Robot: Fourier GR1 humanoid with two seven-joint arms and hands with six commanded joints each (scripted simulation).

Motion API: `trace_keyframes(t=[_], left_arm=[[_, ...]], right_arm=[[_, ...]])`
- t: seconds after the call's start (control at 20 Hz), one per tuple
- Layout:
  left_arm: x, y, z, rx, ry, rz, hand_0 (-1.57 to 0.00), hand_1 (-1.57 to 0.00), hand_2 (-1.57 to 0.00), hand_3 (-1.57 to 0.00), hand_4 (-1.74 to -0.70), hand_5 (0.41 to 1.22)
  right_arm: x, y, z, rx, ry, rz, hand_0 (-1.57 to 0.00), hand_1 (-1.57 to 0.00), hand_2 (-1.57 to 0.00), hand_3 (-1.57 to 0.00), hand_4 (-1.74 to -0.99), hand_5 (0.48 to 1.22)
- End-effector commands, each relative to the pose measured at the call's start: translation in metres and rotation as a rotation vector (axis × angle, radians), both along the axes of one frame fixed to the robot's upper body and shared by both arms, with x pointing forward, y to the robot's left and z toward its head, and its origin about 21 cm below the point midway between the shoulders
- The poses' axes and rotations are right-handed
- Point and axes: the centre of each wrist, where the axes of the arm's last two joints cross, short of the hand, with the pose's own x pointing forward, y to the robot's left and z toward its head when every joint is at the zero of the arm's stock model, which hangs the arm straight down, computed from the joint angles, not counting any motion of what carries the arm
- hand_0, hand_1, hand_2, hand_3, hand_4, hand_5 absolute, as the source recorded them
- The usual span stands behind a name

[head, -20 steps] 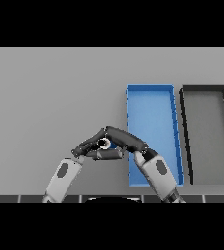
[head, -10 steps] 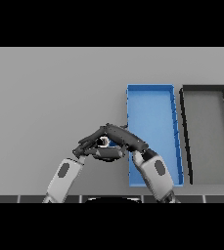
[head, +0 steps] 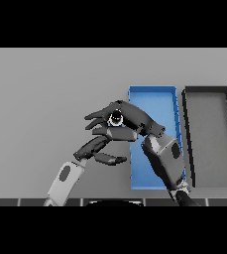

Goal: Pick up the blue pipe and place it into the blue bin.

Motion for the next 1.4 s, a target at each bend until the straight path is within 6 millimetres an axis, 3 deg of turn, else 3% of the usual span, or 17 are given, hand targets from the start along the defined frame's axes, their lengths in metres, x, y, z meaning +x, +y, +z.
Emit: trace_keyframes(t=[0.0, 0.15, 0.4, 0.75, 1.1, 1.35], left_arm=[[-0.001, 0.001, 0.001, -0.011, -0.004, -0.007, 0.00, 0.00, 0.00, 0.00, -0.95, 0.474], [-0.006, 0.005, 0.000, -0.015, -0.021, -0.016, 0.00, 0.00, 0.00, 0.00, -0.95, 0.468], [-0.007, 0.012, 0.004, -0.009, -0.015, 0.011, 0.00, 0.00, 0.00, 0.00, -0.95, 0.472], [-0.003, 0.011, 0.003, -0.014, -0.035, 0.016, 0.00, 0.00, 0.00, 0.00, -0.94, 0.463], [-0.005, 0.012, 0.001, -0.006, -0.057, 0.025, 0.00, 0.00, 0.00, 0.00, -0.93, 0.464], [-0.003, 0.016, 0.000, -0.001, -0.068, 0.042, 0.00, 0.00, 0.00, 0.00, -0.92, 0.474]], right_arm=[[0.004, -0.007, 0.016, 0.037, -0.023, -0.023, -1.57, -1.57, -1.57, -1.57, -1.497, 1.221], [0.018, -0.022, 0.051, 0.100, -0.053, -0.156, -1.57, -1.57, -1.57, -1.57, -1.498, 1.221], [0.041, -0.066, 0.048, 0.056, -0.041, -0.379, -1.57, -1.57, -1.57, -1.57, -1.498, 1.221], [0.059, -0.116, -0.008, -0.078, 0.126, -0.627, -1.57, -1.57, -1.57, -1.57, -1.499, 1.221], [0.051, -0.140, -0.085, -0.228, 0.363, -0.821, -1.57, -1.57, -1.57, -1.57, -1.500, 1.221], [0.042, -0.149, -0.120, -0.278, 0.547, -0.897, -1.57, -1.57, -1.57, -1.57, -1.498, 1.221]])
